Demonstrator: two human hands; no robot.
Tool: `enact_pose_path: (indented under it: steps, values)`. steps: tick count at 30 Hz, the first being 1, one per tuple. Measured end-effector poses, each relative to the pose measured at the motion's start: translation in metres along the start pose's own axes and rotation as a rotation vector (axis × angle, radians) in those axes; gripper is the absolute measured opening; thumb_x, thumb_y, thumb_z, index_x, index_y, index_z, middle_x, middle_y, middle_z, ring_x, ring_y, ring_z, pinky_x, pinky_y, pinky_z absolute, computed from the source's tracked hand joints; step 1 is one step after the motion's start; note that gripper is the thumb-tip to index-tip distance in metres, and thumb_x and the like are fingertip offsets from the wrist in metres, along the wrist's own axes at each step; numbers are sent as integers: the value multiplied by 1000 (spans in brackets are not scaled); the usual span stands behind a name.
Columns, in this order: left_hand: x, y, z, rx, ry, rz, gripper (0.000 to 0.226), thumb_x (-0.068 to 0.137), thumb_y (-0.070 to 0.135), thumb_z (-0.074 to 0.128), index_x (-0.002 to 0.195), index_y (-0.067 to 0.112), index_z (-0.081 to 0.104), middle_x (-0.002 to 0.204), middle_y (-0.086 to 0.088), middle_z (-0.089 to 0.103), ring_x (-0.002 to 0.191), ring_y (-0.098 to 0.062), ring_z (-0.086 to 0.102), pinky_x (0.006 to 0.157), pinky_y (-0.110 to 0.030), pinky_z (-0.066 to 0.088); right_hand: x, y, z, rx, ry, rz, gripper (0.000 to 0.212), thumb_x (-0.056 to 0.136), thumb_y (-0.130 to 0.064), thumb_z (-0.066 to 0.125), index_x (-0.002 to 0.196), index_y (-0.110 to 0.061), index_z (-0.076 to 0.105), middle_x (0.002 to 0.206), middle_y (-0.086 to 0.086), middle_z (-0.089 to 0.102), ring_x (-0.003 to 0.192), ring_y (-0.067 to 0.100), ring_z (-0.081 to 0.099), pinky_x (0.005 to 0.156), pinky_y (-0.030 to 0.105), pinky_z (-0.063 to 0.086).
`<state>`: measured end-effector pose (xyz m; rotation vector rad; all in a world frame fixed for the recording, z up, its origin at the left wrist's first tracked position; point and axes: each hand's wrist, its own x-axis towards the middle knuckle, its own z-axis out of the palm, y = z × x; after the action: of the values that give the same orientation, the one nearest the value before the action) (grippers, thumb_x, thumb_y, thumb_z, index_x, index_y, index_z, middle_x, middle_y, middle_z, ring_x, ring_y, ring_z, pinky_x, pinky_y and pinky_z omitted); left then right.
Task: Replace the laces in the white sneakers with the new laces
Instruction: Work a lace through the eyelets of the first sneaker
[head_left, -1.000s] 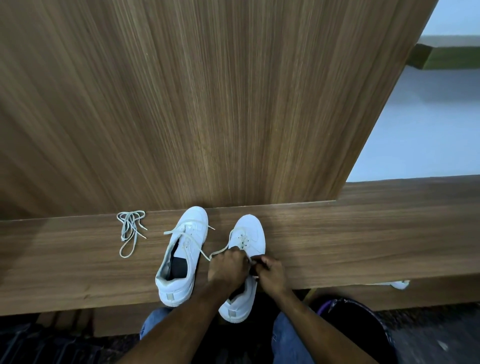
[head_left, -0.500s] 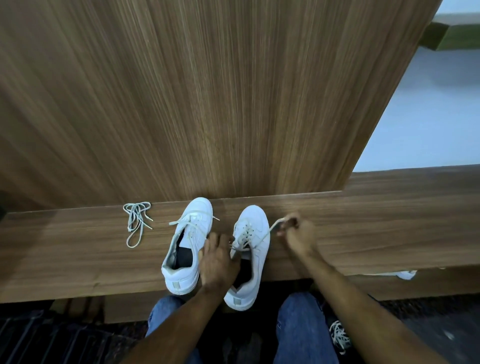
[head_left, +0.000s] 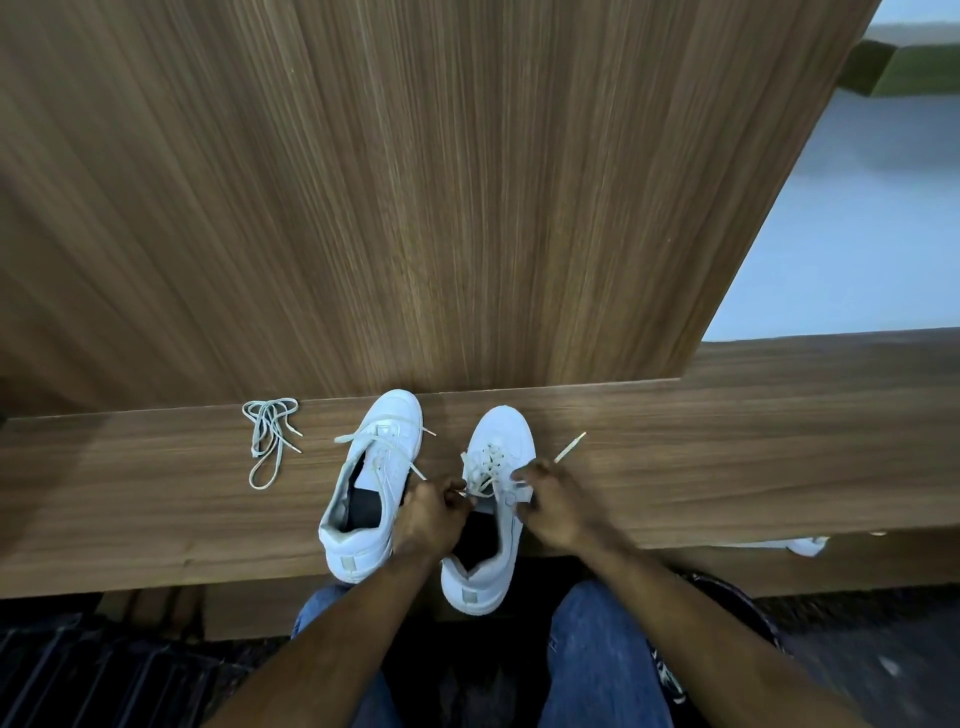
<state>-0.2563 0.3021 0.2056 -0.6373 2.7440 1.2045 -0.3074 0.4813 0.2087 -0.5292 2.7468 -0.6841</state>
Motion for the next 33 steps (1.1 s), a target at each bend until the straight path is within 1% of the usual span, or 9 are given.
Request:
enact_pose_path:
  steps: [7,10,13,17,19,21,25,29,33]
  values:
    - [2,-2,-1,15,-21,-11,18,83,31,65,99,34,72,96,6,73,93,-19,66,79,-29,52,3,-16,-4,333,122,103,17,92,-21,57,89,-18,73,93,-1,73,80,9,63,71,23,46]
    - [3,-4,0,7,-25,-2,17,83,35,67,98,32,71,94,5,73,91,-20,66,77,-27,51,6,-24,-49,884,442,176,20,91,-4,59,77,-11,71,74,-4,68,63,-5,57,68,15,43]
    - [6,-6,1,9,-28,-2,23,80,42,70,100,31,72,98,4,72,93,-19,65,76,-25,48,14,-17,-91,1180,752,150,26,90,-5,60,68,-18,65,68,-6,63,70,3,58,74,19,45]
    - [12,-6,-1,25,-70,24,26,81,39,72,103,25,72,99,3,71,95,-16,64,75,-23,44,16,-1,-85,701,716,196,17,88,-11,59,97,-25,66,98,2,66,93,20,62,85,37,48]
    - [14,-3,-3,26,-107,44,28,82,38,71,105,22,71,100,2,70,94,-14,63,76,-22,43,9,3,-60,266,535,228,51,84,-11,59,132,-23,50,128,6,51,113,26,54,97,44,45]
    - [16,-1,-5,27,-135,67,25,86,32,67,108,21,71,105,1,70,99,-15,63,81,-23,45,-1,-1,-33,-48,354,122,63,83,-18,59,143,-25,38,141,6,39,128,26,42,107,43,35]
    - [18,-3,-10,101,-180,158,29,89,10,54,110,19,73,119,-2,67,112,-22,60,95,-32,48,-13,-19,9,-139,32,-37,43,92,-25,50,135,-23,49,143,0,41,136,21,34,109,34,29]
    - [17,-2,-12,333,-104,163,24,91,23,54,107,22,71,119,-6,64,110,-26,59,95,-37,47,-13,-29,14,-233,152,-17,23,92,-20,45,105,-19,64,112,1,64,110,23,57,87,32,45]
    - [17,3,-12,763,-5,116,37,95,40,38,120,20,58,123,-7,61,119,-23,55,116,-40,19,-8,-21,2,-508,131,-18,26,83,-21,53,104,-22,68,104,0,68,107,25,58,108,42,28]
